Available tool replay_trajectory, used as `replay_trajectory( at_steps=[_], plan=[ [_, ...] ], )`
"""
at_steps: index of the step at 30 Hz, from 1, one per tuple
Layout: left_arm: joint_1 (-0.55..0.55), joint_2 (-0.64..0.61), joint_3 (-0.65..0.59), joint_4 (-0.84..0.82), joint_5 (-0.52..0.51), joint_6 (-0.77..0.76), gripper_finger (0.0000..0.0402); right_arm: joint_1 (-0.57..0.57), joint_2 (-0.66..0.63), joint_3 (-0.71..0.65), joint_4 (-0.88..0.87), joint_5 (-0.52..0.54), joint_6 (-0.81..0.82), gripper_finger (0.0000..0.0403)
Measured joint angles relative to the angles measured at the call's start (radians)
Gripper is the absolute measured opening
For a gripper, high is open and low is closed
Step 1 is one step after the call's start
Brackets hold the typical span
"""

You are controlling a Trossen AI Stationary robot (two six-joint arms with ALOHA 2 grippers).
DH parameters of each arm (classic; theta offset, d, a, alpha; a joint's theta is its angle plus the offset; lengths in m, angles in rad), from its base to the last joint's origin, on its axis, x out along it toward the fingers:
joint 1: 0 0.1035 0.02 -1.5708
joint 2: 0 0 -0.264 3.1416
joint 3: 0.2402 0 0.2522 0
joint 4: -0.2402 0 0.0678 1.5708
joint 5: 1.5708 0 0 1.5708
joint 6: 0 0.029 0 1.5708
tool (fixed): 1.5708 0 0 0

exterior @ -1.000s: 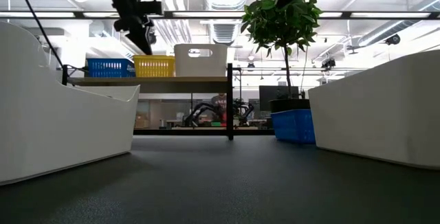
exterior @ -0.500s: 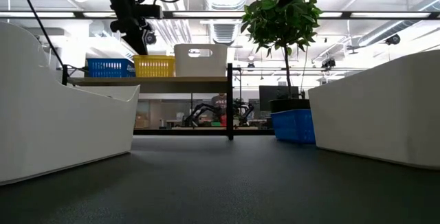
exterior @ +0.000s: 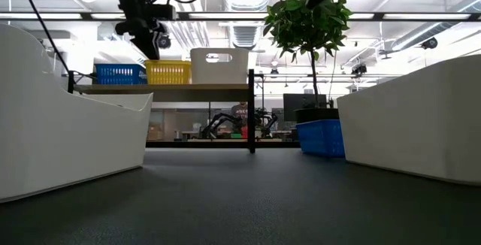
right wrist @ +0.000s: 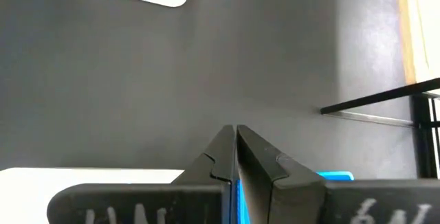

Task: Stack baskets on shelf by color
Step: Stack the left yellow bin into the yellow bin on the shelf, then stack the left white bin into the white bin on the shelf

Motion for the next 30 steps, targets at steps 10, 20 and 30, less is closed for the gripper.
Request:
replay_trajectory(
  at_steps=[10,20,30],
  plan=[
    [0.000,-0.039,0.003,0.000,0.000,0.004,0.0000,0.016,0.000,-0.001,-0.007,0.000,0.011,0.0009],
    [-0.087,-0.054,0.021,0.020,0.006,-0.234,0.0000,0.031,0.000,-0.001,-0.006,0.001,-0.010,0.0009],
    [-0.408,-0.124,0.016,0.025,0.006,-0.523,0.0000,0.033,0.000,-0.046,0.057,0.002,-0.066,0.0009]
  ],
)
